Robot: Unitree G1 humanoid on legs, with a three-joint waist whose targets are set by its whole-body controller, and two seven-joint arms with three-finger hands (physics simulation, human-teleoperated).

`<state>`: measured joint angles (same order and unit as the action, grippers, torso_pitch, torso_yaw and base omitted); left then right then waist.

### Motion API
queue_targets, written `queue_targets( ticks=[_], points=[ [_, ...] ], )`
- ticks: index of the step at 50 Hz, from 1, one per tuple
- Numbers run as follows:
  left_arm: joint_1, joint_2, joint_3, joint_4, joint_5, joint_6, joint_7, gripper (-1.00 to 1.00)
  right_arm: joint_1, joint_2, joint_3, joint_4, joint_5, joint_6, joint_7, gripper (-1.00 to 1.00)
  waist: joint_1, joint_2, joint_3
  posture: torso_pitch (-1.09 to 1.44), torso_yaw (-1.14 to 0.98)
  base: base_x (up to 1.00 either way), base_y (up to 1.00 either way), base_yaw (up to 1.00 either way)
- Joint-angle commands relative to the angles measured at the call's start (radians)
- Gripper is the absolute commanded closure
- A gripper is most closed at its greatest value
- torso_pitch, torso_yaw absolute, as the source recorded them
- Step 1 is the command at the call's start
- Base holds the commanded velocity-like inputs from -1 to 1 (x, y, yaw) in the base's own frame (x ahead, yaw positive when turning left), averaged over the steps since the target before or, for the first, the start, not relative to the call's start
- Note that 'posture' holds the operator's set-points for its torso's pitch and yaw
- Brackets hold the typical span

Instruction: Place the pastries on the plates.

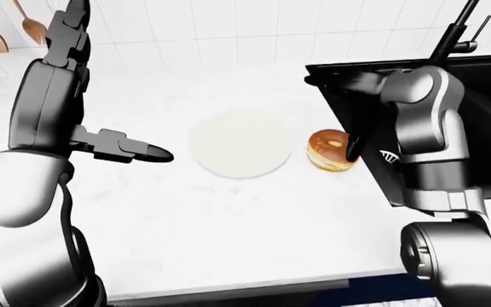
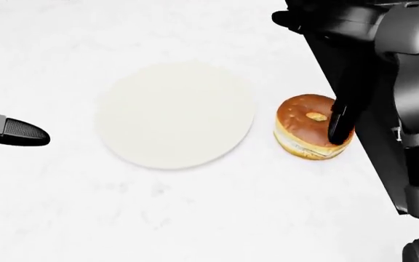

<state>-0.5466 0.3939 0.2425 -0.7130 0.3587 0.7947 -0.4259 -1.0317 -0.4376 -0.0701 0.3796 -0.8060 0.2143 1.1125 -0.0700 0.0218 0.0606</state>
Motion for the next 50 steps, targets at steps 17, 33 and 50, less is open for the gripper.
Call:
queue_targets(
  ticks=[17,33,50],
  points=[
    [-0.014,0.016,0.018,-0.029,0.005,-0.022,0.009,-1.00,0.106,0.016,-0.021,-0.185,-0.074,0.019,0.042,-1.00,0.002,0.000,-0.032,0.02,-0.09,0.00,0.00,0.00],
    [-0.031,0.020,0.016,-0.017,0.005,-0.021,0.009,-1.00,0.148,0.016,-0.027,-0.222,-0.107,0.000,0.061,-1.00,0.000,-0.004,-0.036,0.02,-0.09,0.00,0.00,0.00],
    [-0.018,0.022,0.022,-0.023,0.006,-0.025,0.009,-1.00,0.184,0.022,-0.028,-0.266,-0.135,-0.006,0.109,-0.31,0.000,-0.009,-0.038,0.02,-0.09,0.00,0.00,0.00]
  ],
)
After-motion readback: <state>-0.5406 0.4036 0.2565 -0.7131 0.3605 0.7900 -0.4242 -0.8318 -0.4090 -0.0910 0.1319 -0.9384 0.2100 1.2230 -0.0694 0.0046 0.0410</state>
